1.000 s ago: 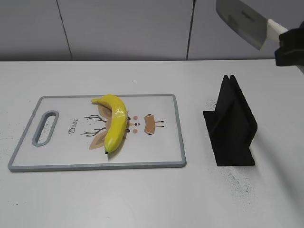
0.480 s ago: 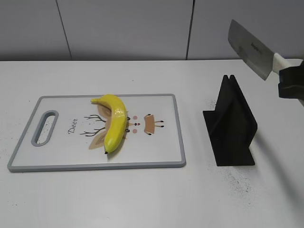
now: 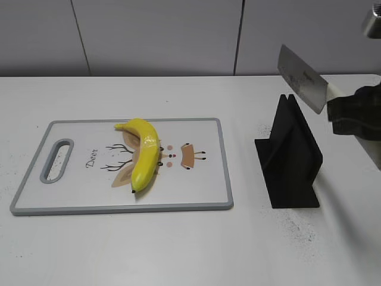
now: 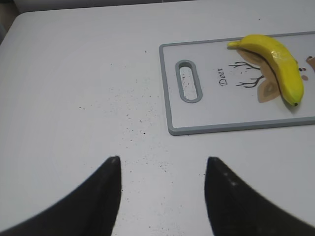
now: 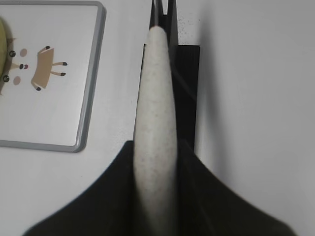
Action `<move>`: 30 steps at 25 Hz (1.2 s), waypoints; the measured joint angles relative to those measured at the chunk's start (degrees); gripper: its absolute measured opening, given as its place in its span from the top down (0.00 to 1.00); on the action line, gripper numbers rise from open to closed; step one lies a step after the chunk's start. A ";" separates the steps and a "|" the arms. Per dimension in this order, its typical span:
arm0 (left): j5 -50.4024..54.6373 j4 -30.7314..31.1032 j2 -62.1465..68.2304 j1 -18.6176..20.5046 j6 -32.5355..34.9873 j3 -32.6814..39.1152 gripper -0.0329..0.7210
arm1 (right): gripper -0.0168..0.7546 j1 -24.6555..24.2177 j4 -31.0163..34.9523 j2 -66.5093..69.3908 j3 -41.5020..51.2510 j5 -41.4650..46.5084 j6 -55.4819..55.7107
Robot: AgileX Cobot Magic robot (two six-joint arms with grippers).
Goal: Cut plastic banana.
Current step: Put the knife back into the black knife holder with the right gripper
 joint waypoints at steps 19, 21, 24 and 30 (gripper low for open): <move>0.00 -0.06 0.00 0.00 -0.05 0.00 0.30 | 0.77 0.00 -2.52 3.26 0.04 -1.55 3.28; 0.00 -0.06 0.00 0.00 -0.05 0.00 0.30 | 0.77 0.00 -2.53 3.97 0.04 -1.62 3.28; 0.00 -0.06 0.00 0.00 -0.05 0.00 0.30 | 0.77 0.00 -2.53 5.82 0.04 -1.62 3.28; 0.00 -0.06 0.00 0.00 -0.05 0.00 0.30 | 0.77 0.00 -2.18 8.44 0.04 -2.13 3.28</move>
